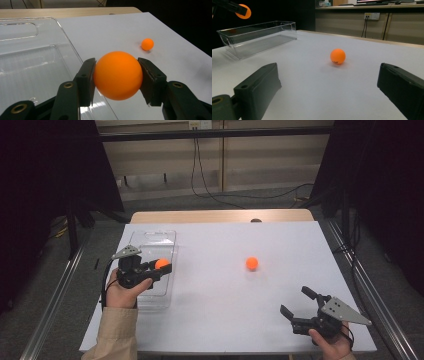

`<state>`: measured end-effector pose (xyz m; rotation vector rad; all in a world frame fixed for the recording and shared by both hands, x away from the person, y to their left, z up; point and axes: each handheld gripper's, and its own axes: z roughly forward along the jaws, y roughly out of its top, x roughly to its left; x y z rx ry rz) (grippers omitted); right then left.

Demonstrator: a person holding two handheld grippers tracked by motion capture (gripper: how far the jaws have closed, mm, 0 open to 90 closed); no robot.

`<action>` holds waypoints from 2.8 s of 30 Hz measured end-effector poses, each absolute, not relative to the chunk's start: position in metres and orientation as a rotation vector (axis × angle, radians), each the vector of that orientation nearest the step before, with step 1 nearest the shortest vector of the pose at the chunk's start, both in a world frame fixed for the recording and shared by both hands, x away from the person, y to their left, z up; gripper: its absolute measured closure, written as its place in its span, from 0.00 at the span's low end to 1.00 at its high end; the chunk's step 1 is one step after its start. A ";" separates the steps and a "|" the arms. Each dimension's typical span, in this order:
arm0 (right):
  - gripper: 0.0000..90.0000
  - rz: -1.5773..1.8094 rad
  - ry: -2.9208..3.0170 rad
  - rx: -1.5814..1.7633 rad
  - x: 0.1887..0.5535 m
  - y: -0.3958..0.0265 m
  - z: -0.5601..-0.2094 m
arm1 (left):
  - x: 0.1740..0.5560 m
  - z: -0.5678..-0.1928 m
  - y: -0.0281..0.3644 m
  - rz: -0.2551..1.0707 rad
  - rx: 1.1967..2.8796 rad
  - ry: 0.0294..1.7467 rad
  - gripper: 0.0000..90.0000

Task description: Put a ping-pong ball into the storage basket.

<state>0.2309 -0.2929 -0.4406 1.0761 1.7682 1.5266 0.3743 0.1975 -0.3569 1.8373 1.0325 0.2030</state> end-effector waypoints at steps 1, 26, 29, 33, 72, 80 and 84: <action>0.04 1.527 1.768 1.075 0.231 -0.293 -0.441 | 0.374 -0.357 0.198 0.206 1.837 1.033 0.56; 0.04 1.527 1.767 1.074 0.231 -0.293 -0.440 | 0.374 -0.356 0.201 0.221 1.836 1.049 0.56; 0.04 1.527 1.767 1.075 0.231 -0.293 -0.440 | 0.374 -0.357 0.202 0.224 1.830 1.055 0.56; 0.04 1.527 1.767 1.075 0.231 -0.293 -0.440 | 0.375 -0.358 0.204 0.235 1.837 1.055 0.56; 0.04 1.526 1.767 1.074 0.231 -0.293 -0.440 | 0.378 -0.362 0.217 0.288 1.826 1.101 0.56; 0.04 1.526 1.767 1.076 0.231 -0.293 -0.440 | 0.379 -0.363 0.220 0.311 1.822 1.112 0.56; 0.04 1.526 1.767 1.076 0.231 -0.293 -0.440 | 0.379 -0.364 0.221 0.316 1.826 1.113 0.56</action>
